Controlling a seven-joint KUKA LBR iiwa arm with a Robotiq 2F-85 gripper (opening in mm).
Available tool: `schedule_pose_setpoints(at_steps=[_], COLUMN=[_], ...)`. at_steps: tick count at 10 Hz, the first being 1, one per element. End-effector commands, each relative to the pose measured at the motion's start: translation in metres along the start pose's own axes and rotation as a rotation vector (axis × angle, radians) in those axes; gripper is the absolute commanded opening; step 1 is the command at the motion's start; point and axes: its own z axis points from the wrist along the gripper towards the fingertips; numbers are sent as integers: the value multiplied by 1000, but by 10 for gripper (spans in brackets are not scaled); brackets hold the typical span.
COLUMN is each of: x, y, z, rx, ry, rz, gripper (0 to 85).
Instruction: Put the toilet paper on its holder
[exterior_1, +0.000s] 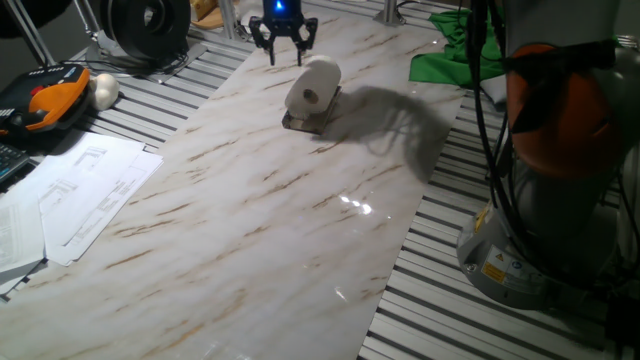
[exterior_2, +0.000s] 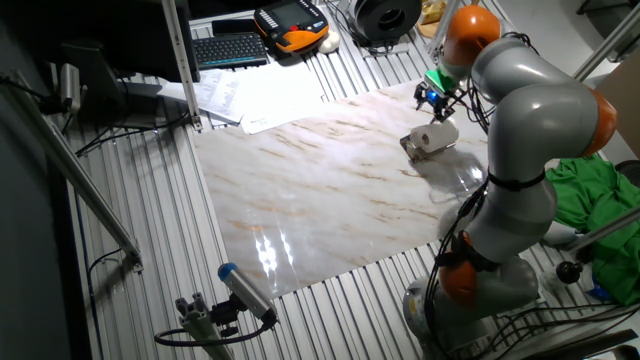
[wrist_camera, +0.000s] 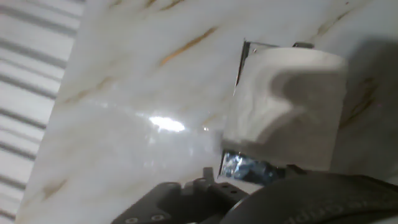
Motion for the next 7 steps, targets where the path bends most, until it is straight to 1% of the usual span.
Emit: schedule_pose_setpoints(at_steps=[1, 2, 3, 4, 5, 6, 7], x=[31, 41, 51, 61, 72, 84, 91], y=[13, 14, 15, 14, 12, 8, 6], z=[-3, -7, -8, -6, -2, 2, 3], rx=[0, -9, -8, -7, 3, 13, 25], ry=[2, 18, 19, 16, -5, -5, 2], rz=[-107, -173, -232, -292, -339, -386, -425], gripper=[340, 170, 170, 0, 0, 0, 0])
